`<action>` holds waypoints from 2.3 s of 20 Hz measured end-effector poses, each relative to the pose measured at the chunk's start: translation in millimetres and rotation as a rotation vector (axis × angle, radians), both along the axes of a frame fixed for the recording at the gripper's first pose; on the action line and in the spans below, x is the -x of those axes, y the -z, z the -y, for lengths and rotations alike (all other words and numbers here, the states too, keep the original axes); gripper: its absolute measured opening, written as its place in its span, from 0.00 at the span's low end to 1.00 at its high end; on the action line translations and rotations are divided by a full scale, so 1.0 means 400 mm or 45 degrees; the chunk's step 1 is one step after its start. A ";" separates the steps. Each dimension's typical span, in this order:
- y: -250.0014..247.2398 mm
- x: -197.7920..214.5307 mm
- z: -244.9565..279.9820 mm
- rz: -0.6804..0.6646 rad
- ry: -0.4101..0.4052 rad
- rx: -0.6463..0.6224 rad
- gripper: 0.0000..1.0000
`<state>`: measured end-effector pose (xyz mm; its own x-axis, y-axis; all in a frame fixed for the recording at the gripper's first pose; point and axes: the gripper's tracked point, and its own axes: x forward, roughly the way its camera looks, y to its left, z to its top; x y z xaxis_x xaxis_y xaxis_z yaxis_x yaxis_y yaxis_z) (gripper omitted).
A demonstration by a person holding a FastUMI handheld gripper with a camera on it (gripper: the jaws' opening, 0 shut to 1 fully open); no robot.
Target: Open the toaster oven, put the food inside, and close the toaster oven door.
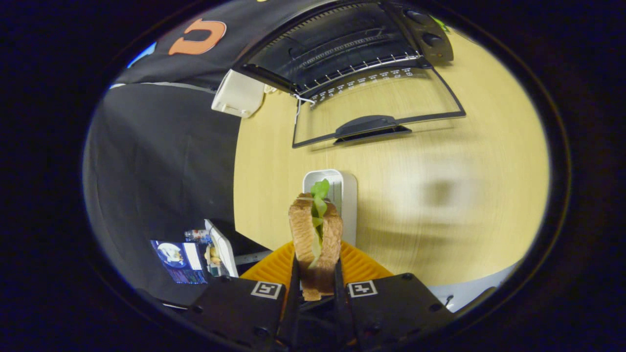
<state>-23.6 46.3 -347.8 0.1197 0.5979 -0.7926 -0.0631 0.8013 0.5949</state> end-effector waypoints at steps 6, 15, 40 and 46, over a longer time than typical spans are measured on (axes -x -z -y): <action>-0.169 -0.067 -0.013 0.094 0.195 -0.247 0.35; -0.168 -0.366 0.032 0.185 0.759 -0.575 0.34; -0.036 -0.797 0.038 0.435 1.243 -0.672 0.70; -0.044 -0.738 0.048 0.402 1.211 -0.565 0.90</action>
